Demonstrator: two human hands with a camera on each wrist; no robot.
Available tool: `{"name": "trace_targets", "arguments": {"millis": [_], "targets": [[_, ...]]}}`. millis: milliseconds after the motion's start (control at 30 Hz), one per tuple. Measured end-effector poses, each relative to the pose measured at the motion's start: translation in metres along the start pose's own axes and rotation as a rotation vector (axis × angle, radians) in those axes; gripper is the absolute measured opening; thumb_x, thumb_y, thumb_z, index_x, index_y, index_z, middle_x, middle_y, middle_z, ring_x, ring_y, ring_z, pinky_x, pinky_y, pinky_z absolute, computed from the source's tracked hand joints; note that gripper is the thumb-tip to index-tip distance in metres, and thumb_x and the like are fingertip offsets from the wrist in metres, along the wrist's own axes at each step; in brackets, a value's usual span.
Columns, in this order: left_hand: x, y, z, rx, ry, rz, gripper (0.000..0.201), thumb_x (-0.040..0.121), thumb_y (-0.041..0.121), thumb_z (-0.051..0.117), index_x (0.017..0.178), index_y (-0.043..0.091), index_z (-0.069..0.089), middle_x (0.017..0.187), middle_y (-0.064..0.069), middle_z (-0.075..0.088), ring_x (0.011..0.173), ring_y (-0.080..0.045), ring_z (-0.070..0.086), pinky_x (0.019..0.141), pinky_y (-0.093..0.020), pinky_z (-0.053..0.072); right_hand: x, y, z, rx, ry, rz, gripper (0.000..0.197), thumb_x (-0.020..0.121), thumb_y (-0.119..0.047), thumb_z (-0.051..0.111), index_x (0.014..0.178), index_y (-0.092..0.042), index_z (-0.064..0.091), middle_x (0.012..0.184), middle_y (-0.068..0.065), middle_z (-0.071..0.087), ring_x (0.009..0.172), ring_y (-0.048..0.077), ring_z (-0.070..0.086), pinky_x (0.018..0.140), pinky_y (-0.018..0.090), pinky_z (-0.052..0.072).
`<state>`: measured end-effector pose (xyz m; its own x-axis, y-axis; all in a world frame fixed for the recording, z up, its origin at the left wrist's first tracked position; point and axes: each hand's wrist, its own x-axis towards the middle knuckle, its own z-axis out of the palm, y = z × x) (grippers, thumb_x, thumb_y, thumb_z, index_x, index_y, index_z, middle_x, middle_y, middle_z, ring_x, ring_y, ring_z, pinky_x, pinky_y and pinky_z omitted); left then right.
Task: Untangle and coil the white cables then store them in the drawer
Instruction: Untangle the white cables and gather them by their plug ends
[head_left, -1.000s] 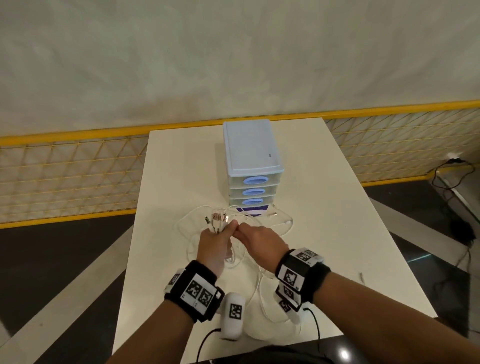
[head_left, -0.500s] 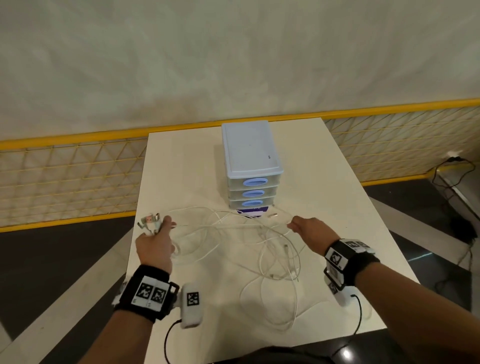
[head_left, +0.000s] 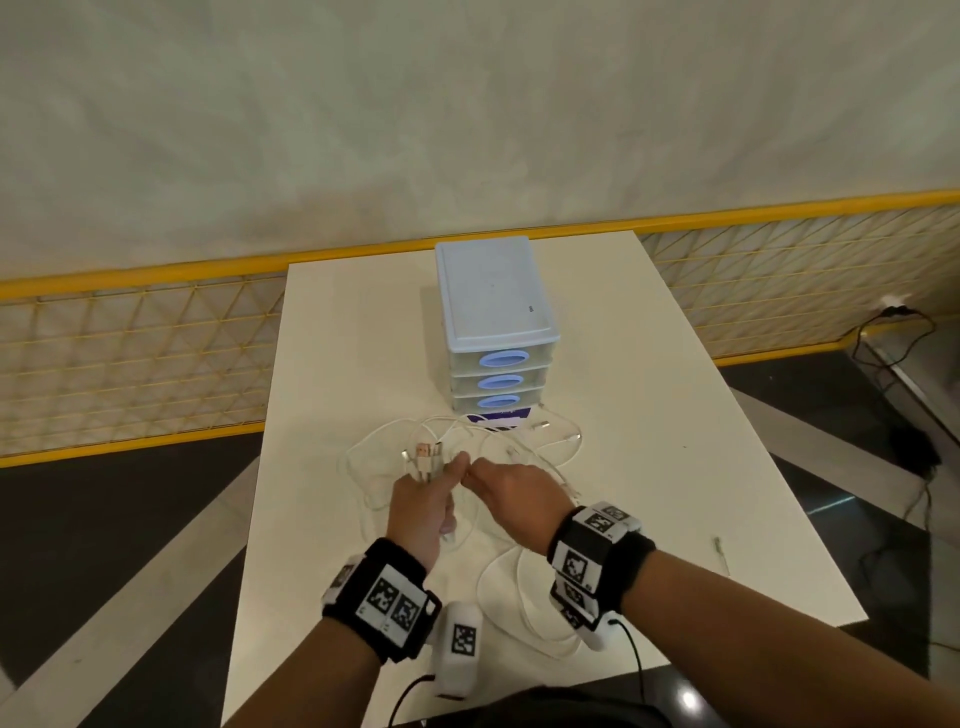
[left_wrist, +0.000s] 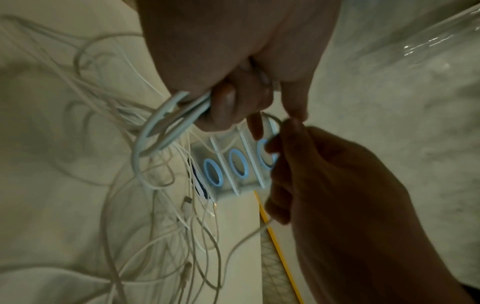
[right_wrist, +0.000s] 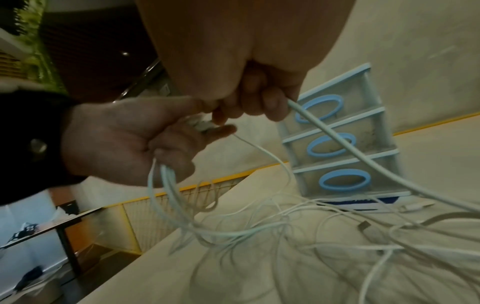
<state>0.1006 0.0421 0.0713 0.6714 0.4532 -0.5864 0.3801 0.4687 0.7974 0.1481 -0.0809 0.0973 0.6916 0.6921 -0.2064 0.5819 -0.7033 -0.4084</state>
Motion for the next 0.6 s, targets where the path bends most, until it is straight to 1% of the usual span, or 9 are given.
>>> {"name": "trace_targets", "arguments": {"millis": [33, 67, 100, 200, 267, 300, 400, 500, 600], "targets": [[-0.001, -0.002, 0.003, 0.003, 0.004, 0.011, 0.029, 0.084, 0.016, 0.070, 0.061, 0.011, 0.052, 0.038, 0.006, 0.030, 0.033, -0.007, 0.025, 0.037, -0.017, 0.020, 0.000, -0.003, 0.003, 0.001, -0.016, -0.013, 0.036, 0.100, -0.038, 0.032, 0.115, -0.011, 0.050, 0.100, 0.017, 0.068, 0.088, 0.040, 0.062, 0.065, 0.039, 0.040], [-0.003, -0.002, 0.005, 0.016, 0.013, 0.029, 0.030, 0.085, 0.015, 0.068, 0.060, 0.012, 0.051, 0.037, 0.006, 0.032, 0.032, -0.007, 0.026, 0.037, -0.017, 0.021, 0.000, -0.003, 0.005, 0.009, -0.032, -0.016, 0.035, 0.100, -0.038, 0.031, 0.116, -0.012, 0.049, 0.101, 0.016, 0.068, 0.088, 0.040, 0.062, 0.065, 0.038, 0.040], [-0.003, -0.001, 0.006, 0.034, 0.035, 0.053, 0.029, 0.085, 0.014, 0.067, 0.060, 0.011, 0.054, 0.036, 0.006, 0.035, 0.031, -0.007, 0.028, 0.036, -0.017, 0.023, -0.001, -0.001, 0.006, 0.024, -0.046, -0.008, 0.035, 0.100, -0.038, 0.032, 0.114, -0.012, 0.050, 0.101, 0.016, 0.067, 0.089, 0.039, 0.061, 0.066, 0.038, 0.039], [0.003, 0.017, -0.008, 0.003, 0.189, 0.124, 0.022, 0.086, 0.015, 0.066, 0.065, 0.008, 0.065, 0.033, 0.008, 0.044, 0.028, -0.006, 0.033, 0.034, -0.014, 0.026, -0.005, 0.026, 0.001, 0.091, -0.058, 0.096, 0.033, 0.099, -0.039, 0.034, 0.105, -0.011, 0.051, 0.102, 0.020, 0.066, 0.093, 0.039, 0.061, 0.073, 0.040, 0.042], [0.014, 0.033, -0.028, -0.059, 0.301, 0.154, 0.021, 0.087, 0.016, 0.066, 0.067, 0.009, 0.066, 0.032, 0.009, 0.043, 0.027, -0.005, 0.032, 0.035, -0.015, 0.027, -0.013, 0.054, -0.004, 0.076, -0.073, 0.174, 0.033, 0.099, -0.039, 0.034, 0.106, -0.011, 0.051, 0.104, 0.021, 0.066, 0.095, 0.039, 0.060, 0.076, 0.039, 0.042], [0.019, 0.039, -0.039, -0.073, 0.328, 0.182, 0.022, 0.087, 0.017, 0.066, 0.066, 0.010, 0.066, 0.033, 0.009, 0.042, 0.027, -0.005, 0.031, 0.037, -0.017, 0.027, -0.017, 0.067, -0.006, 0.059, -0.077, 0.204, 0.033, 0.099, -0.039, 0.034, 0.106, -0.012, 0.051, 0.105, 0.021, 0.065, 0.096, 0.039, 0.060, 0.075, 0.037, 0.041], [0.024, 0.041, -0.051, -0.033, 0.325, 0.240, 0.022, 0.087, 0.019, 0.066, 0.067, 0.011, 0.069, 0.035, 0.006, 0.037, 0.030, -0.007, 0.028, 0.038, -0.018, 0.026, -0.020, 0.093, -0.010, 0.015, -0.055, 0.249, 0.034, 0.099, -0.039, 0.034, 0.106, -0.011, 0.051, 0.102, 0.021, 0.066, 0.094, 0.039, 0.061, 0.070, 0.035, 0.037], [0.026, 0.035, -0.049, -0.038, 0.326, 0.226, 0.019, 0.087, 0.021, 0.066, 0.073, 0.009, 0.070, 0.034, 0.008, 0.036, 0.030, -0.007, 0.028, 0.042, -0.021, 0.026, -0.014, 0.110, -0.007, 0.034, -0.011, 0.282, 0.033, 0.098, -0.038, 0.036, 0.104, -0.010, 0.053, 0.103, 0.019, 0.067, 0.094, 0.038, 0.061, 0.071, 0.035, 0.038], [0.026, 0.031, -0.054, 0.079, 0.294, 0.228, 0.015, 0.085, 0.022, 0.067, 0.077, 0.010, 0.072, 0.033, 0.010, 0.035, 0.030, -0.007, 0.029, 0.044, -0.023, 0.029, -0.015, 0.125, 0.001, 0.035, 0.000, 0.304, 0.032, 0.099, -0.035, 0.035, 0.104, -0.009, 0.053, 0.104, 0.015, 0.067, 0.094, 0.036, 0.061, 0.068, 0.030, 0.032]]}}
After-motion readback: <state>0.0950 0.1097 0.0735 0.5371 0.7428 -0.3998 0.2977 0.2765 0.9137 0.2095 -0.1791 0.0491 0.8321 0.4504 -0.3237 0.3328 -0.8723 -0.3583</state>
